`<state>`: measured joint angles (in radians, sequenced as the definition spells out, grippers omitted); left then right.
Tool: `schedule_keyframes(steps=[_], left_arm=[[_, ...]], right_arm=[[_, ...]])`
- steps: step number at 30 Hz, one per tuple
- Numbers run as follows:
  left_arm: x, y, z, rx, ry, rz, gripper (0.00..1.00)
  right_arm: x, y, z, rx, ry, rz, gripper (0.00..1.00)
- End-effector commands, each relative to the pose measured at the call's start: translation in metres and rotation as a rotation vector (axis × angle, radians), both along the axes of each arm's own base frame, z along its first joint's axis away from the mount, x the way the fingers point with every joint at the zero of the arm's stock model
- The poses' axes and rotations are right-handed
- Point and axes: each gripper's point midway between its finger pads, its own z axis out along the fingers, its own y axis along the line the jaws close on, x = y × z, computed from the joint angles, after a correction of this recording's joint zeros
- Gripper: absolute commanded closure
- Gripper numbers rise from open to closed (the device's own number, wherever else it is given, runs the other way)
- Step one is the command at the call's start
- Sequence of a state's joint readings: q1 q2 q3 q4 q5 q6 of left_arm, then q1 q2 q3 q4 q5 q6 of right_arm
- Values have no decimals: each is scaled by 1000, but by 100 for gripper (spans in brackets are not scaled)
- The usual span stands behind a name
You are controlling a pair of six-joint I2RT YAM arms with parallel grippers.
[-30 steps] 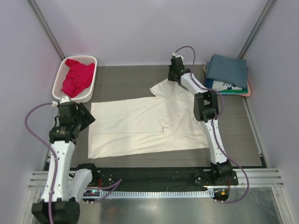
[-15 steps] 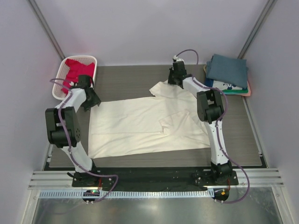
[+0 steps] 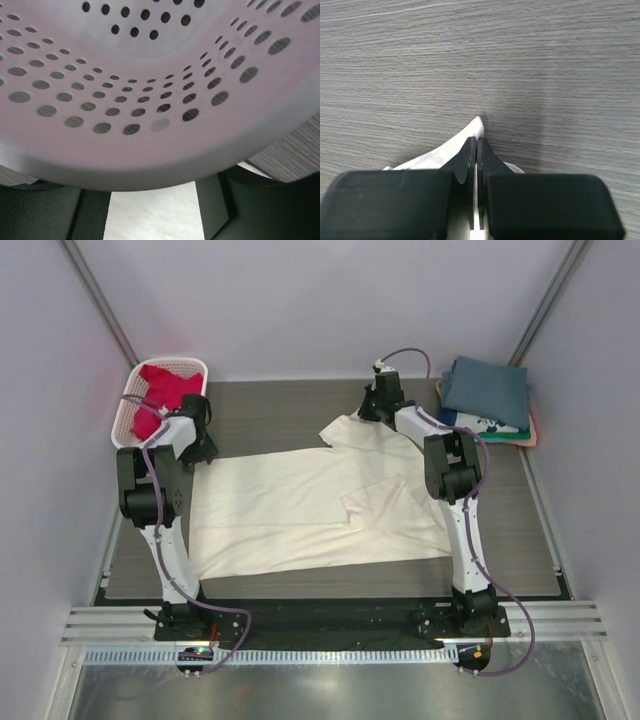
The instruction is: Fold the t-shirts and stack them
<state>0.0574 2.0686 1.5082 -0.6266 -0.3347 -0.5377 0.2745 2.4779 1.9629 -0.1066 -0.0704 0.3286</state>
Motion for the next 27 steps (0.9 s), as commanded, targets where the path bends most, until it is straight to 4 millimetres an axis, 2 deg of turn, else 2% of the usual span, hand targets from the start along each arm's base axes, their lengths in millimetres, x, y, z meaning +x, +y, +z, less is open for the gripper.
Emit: schedule_keyframes(steps=[1, 3, 11, 16, 18, 21, 22, 25, 26, 27], left_arm=[[18, 5, -13, 30, -15, -39, 41], [18, 3, -14, 25, -15, -50, 43], [27, -10, -24, -30, 10, -130, 64], [29, -19, -37, -84, 63, -172, 96], [28, -19, -36, -86, 61, -173, 100], [24, -22, -27, -101, 47, -164, 100], [26, -23, -13, -104, 14, -162, 100], [28, -28, 11, -126, -42, -160, 100], [28, -29, 29, -129, -80, -155, 100], [27, -31, 36, -134, -93, -155, 100]], right_arm=[[-24, 1, -16, 6, 103, 26, 99], [-24, 1, -17, 10, 104, 27, 99], [-24, -5, -19, 18, 112, 30, 99], [-24, -4, -17, 25, 111, 37, 99], [-24, -1, -14, 36, 108, 47, 99], [-20, 1, 14, 39, 59, 64, 99], [-19, 1, 31, 43, 34, 70, 99], [-27, 2, 57, 54, 11, 89, 99], [-36, 2, 75, 66, -3, 100, 99], [-40, 1, 82, 71, -13, 101, 99]])
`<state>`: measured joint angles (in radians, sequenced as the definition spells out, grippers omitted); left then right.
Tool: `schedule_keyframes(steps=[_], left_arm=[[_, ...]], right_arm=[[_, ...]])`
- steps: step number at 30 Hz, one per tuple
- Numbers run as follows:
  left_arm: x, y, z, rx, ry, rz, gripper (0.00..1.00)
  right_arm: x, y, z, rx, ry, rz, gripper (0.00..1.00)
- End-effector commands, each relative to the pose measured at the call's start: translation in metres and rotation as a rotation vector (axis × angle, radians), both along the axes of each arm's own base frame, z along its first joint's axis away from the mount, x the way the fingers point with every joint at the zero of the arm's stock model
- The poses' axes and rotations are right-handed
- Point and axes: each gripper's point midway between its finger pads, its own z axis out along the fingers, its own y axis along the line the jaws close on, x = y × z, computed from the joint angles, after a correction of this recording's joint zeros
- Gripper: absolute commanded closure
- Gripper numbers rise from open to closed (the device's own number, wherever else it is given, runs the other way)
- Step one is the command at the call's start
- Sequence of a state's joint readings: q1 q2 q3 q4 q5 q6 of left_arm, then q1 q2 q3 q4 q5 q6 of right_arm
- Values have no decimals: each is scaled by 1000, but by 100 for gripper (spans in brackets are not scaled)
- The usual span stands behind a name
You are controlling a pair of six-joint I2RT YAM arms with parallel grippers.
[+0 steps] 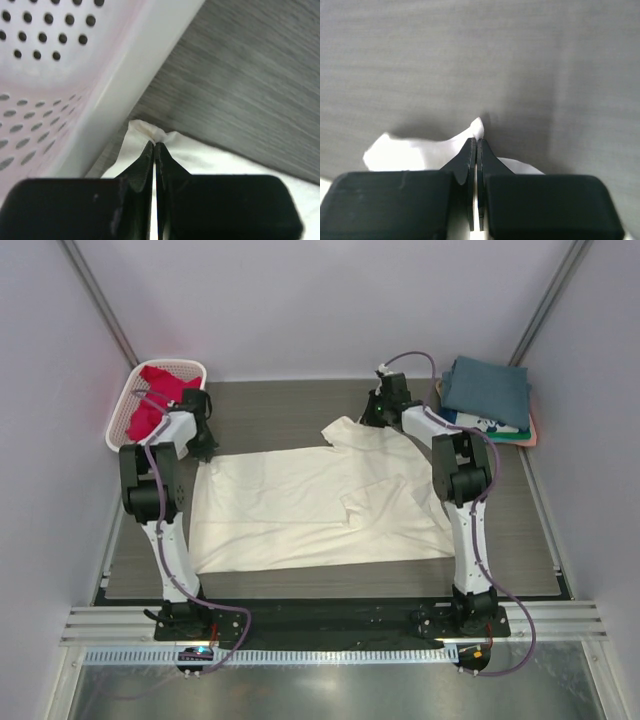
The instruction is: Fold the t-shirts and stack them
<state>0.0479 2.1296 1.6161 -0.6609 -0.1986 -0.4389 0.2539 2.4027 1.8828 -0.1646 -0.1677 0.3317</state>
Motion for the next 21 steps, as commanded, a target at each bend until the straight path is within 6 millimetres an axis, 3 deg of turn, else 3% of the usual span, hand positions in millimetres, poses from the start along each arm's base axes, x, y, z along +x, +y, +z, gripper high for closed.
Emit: schedule_keyframes(steps=[1, 2, 4, 5, 6, 7, 8, 9, 10, 11, 12, 13, 14, 16, 17, 18, 19, 21], left_arm=[[4, -9, 42, -61, -111, 1, 100], [4, -10, 60, -66, -149, 3, 100], [-4, -12, 68, -77, -160, 5, 100], [-6, -13, 78, -78, -181, 5, 100], [-14, -12, 77, -77, -174, 7, 100], [-17, -13, 80, -75, -178, 6, 100], [-20, -11, 81, -67, -183, 10, 100], [-28, -12, 84, -66, -189, 10, 100], [-33, -12, 85, -68, -191, 11, 100], [-35, -13, 87, -73, -204, 11, 100], [-44, -15, 87, -77, -204, 12, 100], [-47, -15, 89, -81, -212, 18, 100], [-50, -16, 90, -85, -217, 21, 100], [-61, -17, 91, -92, -225, 27, 100], [-62, -18, 92, -97, -239, 32, 100], [-70, -18, 86, -98, -226, 40, 100], [-74, -17, 92, -96, -245, 46, 100], [-82, -17, 89, -98, -250, 62, 100]], right_arm=[[-19, 5, 88, 39, -102, 43, 99], [-31, 2, 99, 46, -109, 44, 99], [-40, 1, 115, 64, -139, 44, 99], [-51, -3, 105, 58, -111, 44, 99], [-58, -3, 124, 66, -146, 48, 99], [-70, -6, 111, 61, -113, 49, 99], [-77, -7, 114, 62, -115, 54, 99], [-85, -8, 130, 73, -146, 57, 99], [-98, -13, 118, 64, -119, 52, 99], [-105, -15, 120, 63, -121, 51, 99], [-113, -19, 139, 68, -163, 44, 99], [-120, -22, 141, 63, -172, 37, 99], [-135, -29, 125, 42, -138, 20, 99], [-151, -39, 145, 44, -188, -5, 99], [-164, -46, 135, 31, -169, -23, 99], [-171, -48, 135, 30, -174, -30, 99], [-180, -53, 152, 40, -216, -43, 99], [-196, -61, 145, 35, -204, -77, 99]])
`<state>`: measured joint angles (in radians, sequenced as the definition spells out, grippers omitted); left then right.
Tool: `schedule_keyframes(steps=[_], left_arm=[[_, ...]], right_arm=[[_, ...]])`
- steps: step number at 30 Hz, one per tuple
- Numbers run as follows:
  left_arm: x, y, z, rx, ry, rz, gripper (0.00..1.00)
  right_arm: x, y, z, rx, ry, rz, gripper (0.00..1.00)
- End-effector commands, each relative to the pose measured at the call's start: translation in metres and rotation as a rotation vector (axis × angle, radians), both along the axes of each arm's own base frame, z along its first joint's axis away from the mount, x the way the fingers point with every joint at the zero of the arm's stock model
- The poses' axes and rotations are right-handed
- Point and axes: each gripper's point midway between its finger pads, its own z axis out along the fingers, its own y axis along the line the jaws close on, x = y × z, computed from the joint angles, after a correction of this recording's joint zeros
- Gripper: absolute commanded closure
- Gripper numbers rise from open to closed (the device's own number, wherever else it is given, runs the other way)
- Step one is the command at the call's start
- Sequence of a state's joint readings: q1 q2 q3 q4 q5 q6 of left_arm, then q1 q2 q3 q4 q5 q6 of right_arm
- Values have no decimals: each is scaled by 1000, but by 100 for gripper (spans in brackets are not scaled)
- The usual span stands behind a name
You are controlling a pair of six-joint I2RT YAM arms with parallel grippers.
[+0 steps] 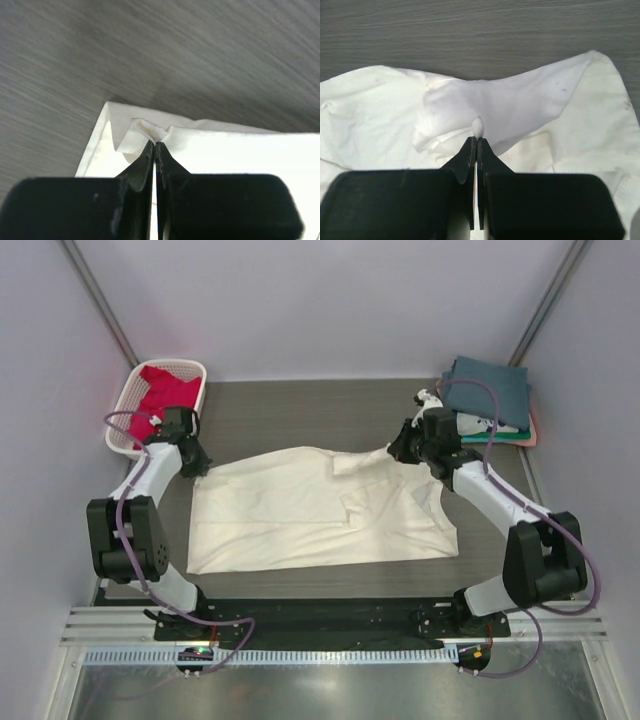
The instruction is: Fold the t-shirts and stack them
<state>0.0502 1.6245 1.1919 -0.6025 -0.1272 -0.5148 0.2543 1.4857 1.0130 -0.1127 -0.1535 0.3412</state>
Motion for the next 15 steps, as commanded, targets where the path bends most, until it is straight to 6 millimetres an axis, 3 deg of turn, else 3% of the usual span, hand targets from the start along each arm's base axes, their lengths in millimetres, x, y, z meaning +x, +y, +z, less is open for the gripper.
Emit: schedule_keyframes(steps=[1, 4, 5, 6, 10, 14, 15], left_arm=[[0, 2, 24, -1, -108, 36, 100], [-11, 4, 20, 5, -100, 47, 100], [-13, 6, 23, 13, -112, 53, 100], [-17, 6, 21, 19, -105, 55, 100], [-25, 8, 19, 26, -101, 64, 100], [-33, 10, 20, 37, -93, 74, 100], [-35, 10, 22, 39, -99, 72, 100]], right_arm=[[-12, -14, 34, 16, -120, -77, 99], [-36, -27, 40, 26, -146, -125, 99], [-44, -30, 33, 23, -134, -135, 99], [-52, -35, 43, 34, -158, -154, 99], [-76, -41, 42, 49, -155, -169, 99], [-96, -58, 29, 23, -129, -236, 99], [-102, -61, 35, 28, -151, -245, 99]])
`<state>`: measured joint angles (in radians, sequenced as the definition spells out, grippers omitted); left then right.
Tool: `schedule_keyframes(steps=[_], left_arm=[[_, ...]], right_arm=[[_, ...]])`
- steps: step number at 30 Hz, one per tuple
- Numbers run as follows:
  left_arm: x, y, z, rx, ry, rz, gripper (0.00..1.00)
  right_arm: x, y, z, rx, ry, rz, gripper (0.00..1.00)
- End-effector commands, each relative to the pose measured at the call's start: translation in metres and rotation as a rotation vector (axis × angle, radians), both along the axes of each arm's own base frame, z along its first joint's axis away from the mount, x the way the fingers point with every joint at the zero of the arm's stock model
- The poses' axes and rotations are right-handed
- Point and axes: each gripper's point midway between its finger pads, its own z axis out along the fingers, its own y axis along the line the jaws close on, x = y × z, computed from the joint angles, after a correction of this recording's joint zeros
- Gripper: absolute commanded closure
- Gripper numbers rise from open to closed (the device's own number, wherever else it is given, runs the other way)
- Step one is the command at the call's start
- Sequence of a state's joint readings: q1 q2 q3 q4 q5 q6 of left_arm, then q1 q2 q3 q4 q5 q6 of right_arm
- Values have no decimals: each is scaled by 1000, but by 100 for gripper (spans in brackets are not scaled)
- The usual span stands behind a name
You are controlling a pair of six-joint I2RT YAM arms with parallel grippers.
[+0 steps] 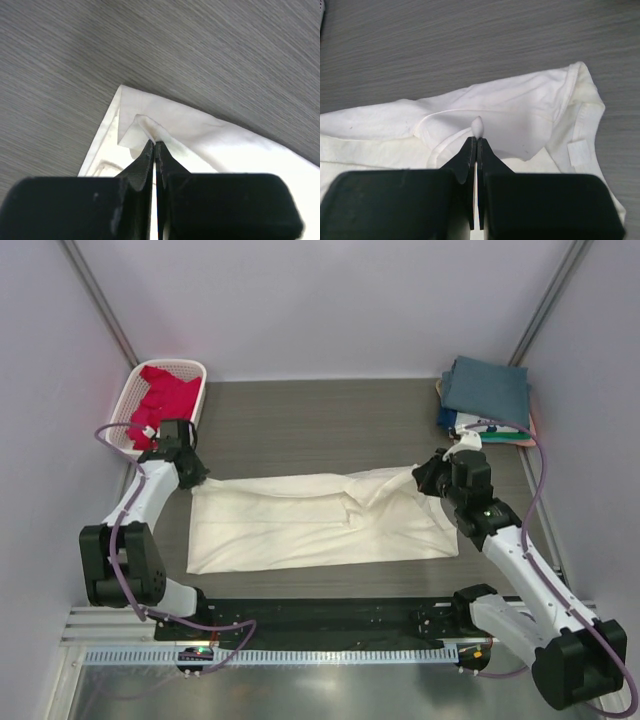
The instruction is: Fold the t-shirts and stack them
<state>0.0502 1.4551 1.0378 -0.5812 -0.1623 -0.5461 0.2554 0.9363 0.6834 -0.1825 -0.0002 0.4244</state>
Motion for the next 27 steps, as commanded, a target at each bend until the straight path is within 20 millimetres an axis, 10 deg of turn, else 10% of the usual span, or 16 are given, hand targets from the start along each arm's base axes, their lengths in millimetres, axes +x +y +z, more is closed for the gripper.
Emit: schedule_keyframes(steps=[1, 11, 15, 20, 27], left_arm=[[-1, 7, 16, 26, -59, 30, 100], [-44, 11, 23, 42, -39, 90, 92], [-65, 28, 56, 110, -118, 187, 37], [-58, 23, 105, 88, -338, 161, 28], [-24, -31, 52, 27, -193, -53, 39]], right_arm=[[-15, -18, -4, -5, 2, -96, 99], [-61, -33, -7, 130, -19, -200, 99], [-77, -43, -10, 184, -26, -273, 42], [-73, -42, 3, 214, -58, -273, 39], [-49, -5, -48, 253, 205, -204, 37]])
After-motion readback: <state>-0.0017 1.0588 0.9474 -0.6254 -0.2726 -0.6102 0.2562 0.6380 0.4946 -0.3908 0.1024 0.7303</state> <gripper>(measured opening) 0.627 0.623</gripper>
